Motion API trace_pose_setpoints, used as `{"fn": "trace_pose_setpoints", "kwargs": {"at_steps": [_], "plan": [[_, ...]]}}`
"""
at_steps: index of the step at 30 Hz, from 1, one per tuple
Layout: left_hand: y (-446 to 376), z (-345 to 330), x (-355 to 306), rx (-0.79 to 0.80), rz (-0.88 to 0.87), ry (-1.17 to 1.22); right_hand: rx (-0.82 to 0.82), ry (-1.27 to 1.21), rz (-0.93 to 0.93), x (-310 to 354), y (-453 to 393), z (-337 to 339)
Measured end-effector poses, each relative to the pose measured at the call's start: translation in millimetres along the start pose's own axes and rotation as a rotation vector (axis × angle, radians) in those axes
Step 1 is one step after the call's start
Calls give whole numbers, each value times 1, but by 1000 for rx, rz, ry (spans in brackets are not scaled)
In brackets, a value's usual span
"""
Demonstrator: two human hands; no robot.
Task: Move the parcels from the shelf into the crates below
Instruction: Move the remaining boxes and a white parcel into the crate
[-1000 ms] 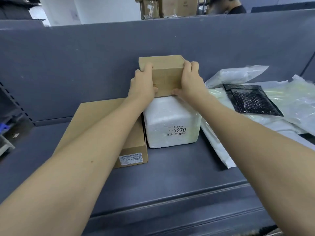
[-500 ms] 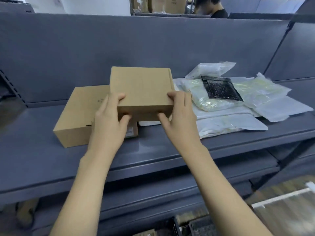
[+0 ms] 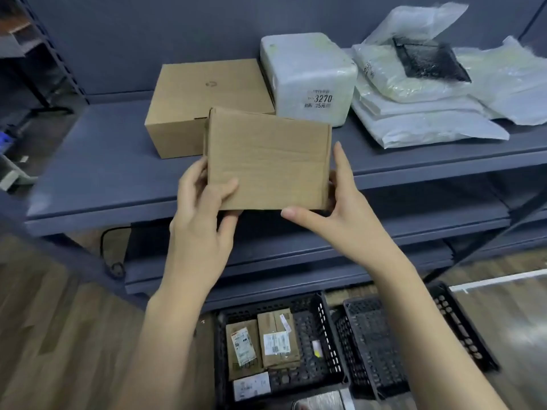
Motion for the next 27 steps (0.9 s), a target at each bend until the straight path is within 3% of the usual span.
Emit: {"fn": "trace_pose_setpoints", "kwargs": {"at_steps": [5, 11, 17, 22, 27], "plan": [[31, 8, 15, 186, 163, 164, -25, 9, -24, -11, 15, -17], [66, 4, 41, 223, 386, 314, -1, 87, -100, -28, 40, -36], [93, -11, 64, 470, 499, 207, 54, 114, -224, -54, 73, -45], [107, -25, 71, 667, 427, 66, 78, 179, -305, -75, 99, -51], [122, -36, 70, 732, 465, 8, 73, 186, -356, -83, 124, -57]]}}
Point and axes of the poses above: each hand's wrist, its own y-axis away from the middle knuckle, its own z-axis out of the back of the hand, x = y × z, the point moved 5 cm from there along -y, towards the middle knuckle, and after that the axes turned 7 degrees about z, right-handed, at the moved point
